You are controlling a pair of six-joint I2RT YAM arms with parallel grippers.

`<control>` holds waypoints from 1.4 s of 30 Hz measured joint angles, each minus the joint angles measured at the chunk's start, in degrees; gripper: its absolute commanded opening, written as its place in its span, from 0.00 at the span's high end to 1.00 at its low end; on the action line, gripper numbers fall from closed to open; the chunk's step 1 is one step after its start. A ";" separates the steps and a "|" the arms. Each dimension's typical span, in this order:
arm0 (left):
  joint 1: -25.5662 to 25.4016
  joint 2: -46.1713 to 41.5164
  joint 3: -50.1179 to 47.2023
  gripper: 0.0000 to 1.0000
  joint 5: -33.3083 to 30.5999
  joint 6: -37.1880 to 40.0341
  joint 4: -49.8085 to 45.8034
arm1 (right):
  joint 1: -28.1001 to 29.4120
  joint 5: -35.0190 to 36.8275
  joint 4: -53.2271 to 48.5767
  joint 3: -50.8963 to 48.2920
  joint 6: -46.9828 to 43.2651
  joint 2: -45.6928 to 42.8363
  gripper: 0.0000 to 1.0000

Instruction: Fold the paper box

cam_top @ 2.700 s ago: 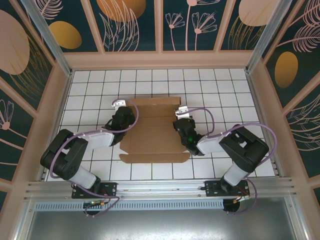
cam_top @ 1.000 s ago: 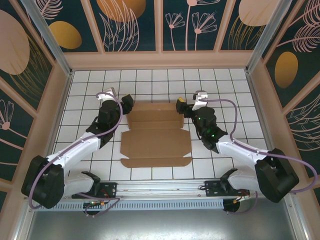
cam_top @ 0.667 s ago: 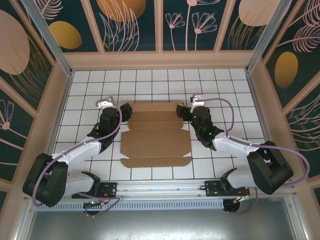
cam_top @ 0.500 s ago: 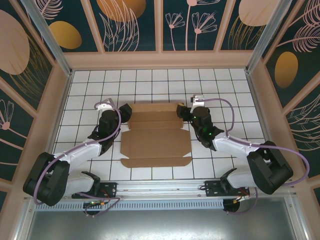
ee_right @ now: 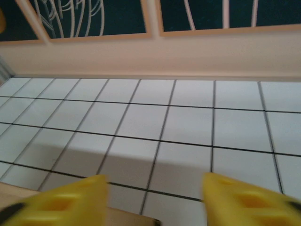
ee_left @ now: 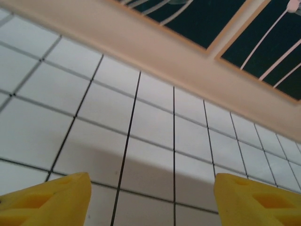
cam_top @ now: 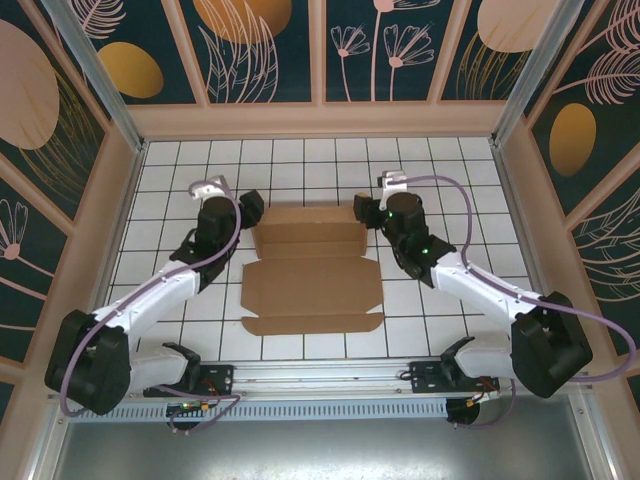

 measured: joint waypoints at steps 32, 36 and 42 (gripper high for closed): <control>0.17 -7.61 8.17 0.34 8.81 9.55 -21.42 | 0.00 -13.14 -33.44 20.15 3.39 12.79 1.00; 0.17 -7.93 8.09 0.34 8.74 9.66 -21.40 | -0.04 -12.76 -33.57 20.26 3.37 13.55 1.00; 0.17 -10.45 7.43 0.34 8.07 9.97 -21.22 | -2.93 -14.01 -30.03 21.81 3.34 16.87 1.00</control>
